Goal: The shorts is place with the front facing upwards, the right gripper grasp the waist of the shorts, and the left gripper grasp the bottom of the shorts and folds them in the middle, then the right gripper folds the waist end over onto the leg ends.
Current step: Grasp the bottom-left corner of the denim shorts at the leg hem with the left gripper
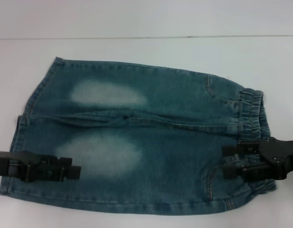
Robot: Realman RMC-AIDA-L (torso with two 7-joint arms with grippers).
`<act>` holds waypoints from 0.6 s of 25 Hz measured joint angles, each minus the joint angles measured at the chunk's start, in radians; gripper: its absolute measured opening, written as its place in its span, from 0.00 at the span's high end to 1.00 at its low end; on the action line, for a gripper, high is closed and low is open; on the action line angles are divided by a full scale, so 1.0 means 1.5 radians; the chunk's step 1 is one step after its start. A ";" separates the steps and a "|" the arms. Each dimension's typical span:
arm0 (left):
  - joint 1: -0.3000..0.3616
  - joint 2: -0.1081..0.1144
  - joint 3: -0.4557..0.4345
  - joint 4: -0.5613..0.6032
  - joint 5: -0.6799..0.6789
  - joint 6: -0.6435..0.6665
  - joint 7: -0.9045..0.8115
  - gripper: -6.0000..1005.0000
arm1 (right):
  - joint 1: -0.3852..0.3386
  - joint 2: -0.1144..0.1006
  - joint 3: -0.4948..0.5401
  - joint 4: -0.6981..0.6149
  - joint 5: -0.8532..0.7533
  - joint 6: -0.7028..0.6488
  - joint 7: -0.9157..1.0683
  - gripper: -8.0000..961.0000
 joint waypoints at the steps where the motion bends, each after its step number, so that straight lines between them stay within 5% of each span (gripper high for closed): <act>1: 0.000 0.000 0.000 0.000 0.000 0.000 0.000 0.30 | 0.000 0.000 0.000 0.000 0.000 0.000 0.000 0.07; 15: -0.005 0.011 -0.004 0.016 0.014 0.008 -0.045 0.30 | 0.001 0.000 0.000 0.000 -0.001 -0.001 0.001 0.07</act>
